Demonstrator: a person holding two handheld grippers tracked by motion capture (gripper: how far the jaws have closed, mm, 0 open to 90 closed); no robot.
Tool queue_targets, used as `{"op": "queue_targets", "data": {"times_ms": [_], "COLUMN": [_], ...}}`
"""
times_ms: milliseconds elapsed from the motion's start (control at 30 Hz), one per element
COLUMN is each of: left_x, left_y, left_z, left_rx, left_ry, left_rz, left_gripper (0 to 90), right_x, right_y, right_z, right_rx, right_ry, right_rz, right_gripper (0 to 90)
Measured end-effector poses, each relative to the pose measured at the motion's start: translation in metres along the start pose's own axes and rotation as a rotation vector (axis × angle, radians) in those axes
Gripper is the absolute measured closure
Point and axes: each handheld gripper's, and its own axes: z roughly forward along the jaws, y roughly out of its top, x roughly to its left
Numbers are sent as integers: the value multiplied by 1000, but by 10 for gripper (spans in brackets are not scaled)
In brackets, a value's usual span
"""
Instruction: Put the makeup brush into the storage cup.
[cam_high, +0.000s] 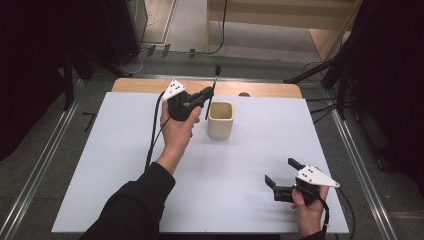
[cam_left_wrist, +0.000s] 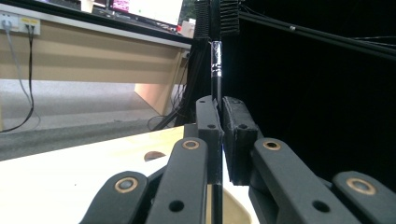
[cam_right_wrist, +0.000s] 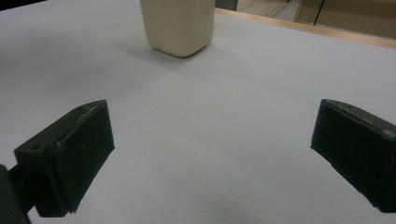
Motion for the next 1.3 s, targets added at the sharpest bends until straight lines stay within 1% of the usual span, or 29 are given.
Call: {"op": "queue_targets", "data": {"times_ms": [133,233,333,367,467,633,733,867,1000,1167,1233,1300], "left_x": [0,1,-1,-1,-1,-2,-1,1,3,0,-2,-3], "left_y": [1,1,3,3,3,-1,-4,-6,-9,-14,-15,-18], "left_z": [7,12,16,18,22,28,31,34,36,39,40,41], "left_rx": [-7,-4,-6,-6,-4,5,15,24,33,50,62,67], "left_ry": [4,7,0,4,7,12,14,24,28,26,33,32], "left_rz": [5,2,0,8,10,21,10,13,21,32,50,57], "left_gripper": [873,873,873,873,873,873,873,873,873,872,872,872], "right_x": [-1,-1,-2,-2,-2,-2,-3,-3,-4,-4,-4,-5], "right_y": [0,0,0,-1,-1,-1,-1,-2,-2,-3,-3,-3], "right_z": [0,0,-1,-1,-1,-2,-2,-2,-2,-2,-2,-2], "right_rx": [-4,-6,-8,-7,-10,-10,-9,-8,-7,-8,-7,-6], "right_ry": [1,3,5,5,7,9,9,10,10,10,10,10], "right_rz": [0,7,10,10,12,12,17,16,20,23,23,23], "right_gripper": [0,0,0,0,0,0,0,0,0,0,0,0]}}
